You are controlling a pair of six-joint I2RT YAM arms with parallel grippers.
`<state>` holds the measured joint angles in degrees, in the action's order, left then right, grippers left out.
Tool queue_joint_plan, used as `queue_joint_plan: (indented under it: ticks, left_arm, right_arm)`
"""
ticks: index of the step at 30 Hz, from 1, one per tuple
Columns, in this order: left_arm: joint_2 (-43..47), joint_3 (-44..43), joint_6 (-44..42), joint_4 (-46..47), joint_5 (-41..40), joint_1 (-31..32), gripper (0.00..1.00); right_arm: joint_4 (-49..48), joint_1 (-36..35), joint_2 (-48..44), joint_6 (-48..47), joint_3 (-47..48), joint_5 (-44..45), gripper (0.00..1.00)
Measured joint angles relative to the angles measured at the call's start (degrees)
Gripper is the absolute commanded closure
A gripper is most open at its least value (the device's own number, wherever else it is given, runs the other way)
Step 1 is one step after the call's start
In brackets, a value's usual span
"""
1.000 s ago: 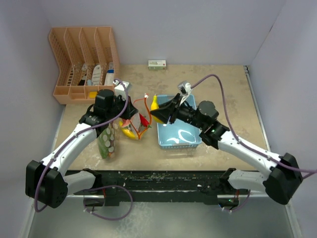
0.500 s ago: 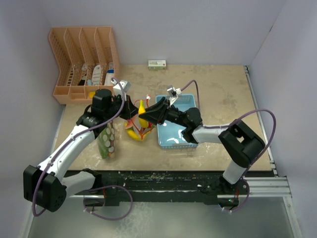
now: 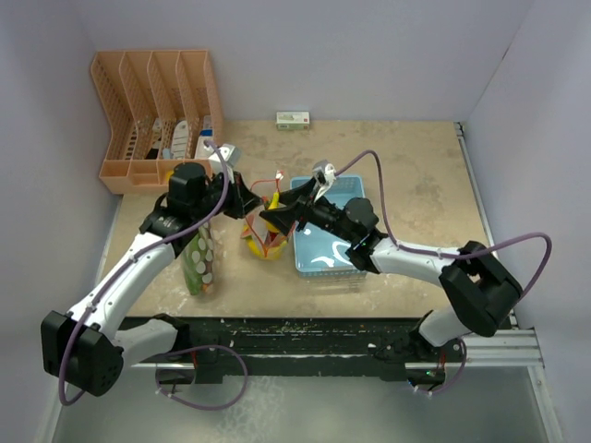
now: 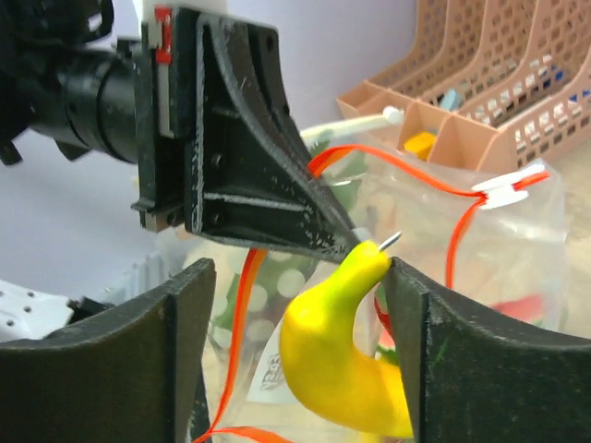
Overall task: Place the food in the zip-top bag and seal the zipper
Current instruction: Place the fake fruit in the zipper food storage bag.
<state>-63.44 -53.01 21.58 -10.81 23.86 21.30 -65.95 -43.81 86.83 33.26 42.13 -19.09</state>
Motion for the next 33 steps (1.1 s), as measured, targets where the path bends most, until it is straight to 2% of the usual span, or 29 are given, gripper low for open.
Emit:
queue_joint_plan:
  ticks: [3, 13, 17, 19, 23, 25, 26, 29, 33]
  left_arm:
    - [-1.4, 0.0, 0.4, 0.8, 0.2, 0.0, 1.0]
    - [-3.2, -1.2, 0.5, 1.4, 0.3, 0.0, 1.0]
    - [-3.2, -1.6, 0.4, 1.5, 0.3, 0.0, 1.0]
    - [-3.1, -1.6, 0.4, 1.5, 0.3, 0.0, 1.0]
    - [-3.0, -1.6, 0.4, 1.4, 0.3, 0.0, 1.0]
    - [-2.9, -1.9, 0.4, 1.3, 0.3, 0.0, 1.0]
    - [-2.8, -2.1, 0.4, 1.3, 0.2, 0.0, 1.0]
    - [-2.1, -2.3, 0.3, 1.0, 0.0, 0.0, 1.0]
    - [-0.7, -2.3, -0.6, -0.9, -1.5, 0.0, 1.0]
  right_arm:
    - [7.1, -1.4, -2.2, -4.2, 0.3, 1.9, 0.0]
    - [21.7, -2.0, -12.4, -8.4, -0.1, 9.2, 0.0]
    - [30.8, -1.9, -12.9, -8.2, 2.9, 12.9, 0.0]
    - [36.1, -1.9, -11.2, -7.7, 5.4, 14.6, 0.1]
    - [43.3, -1.9, -8.2, -6.2, 7.6, 16.5, 0.4]
    - [46.1, -1.9, -7.4, -5.1, 7.6, 16.9, 0.49]
    - [46.9, -1.9, -7.2, -4.7, 7.6, 17.1, 0.59]
    - [48.7, -1.9, -6.2, -3.8, 7.9, 17.3, 1.0]
    - [51.6, -1.9, -4.0, -3.3, 11.1, 17.9, 1.0]
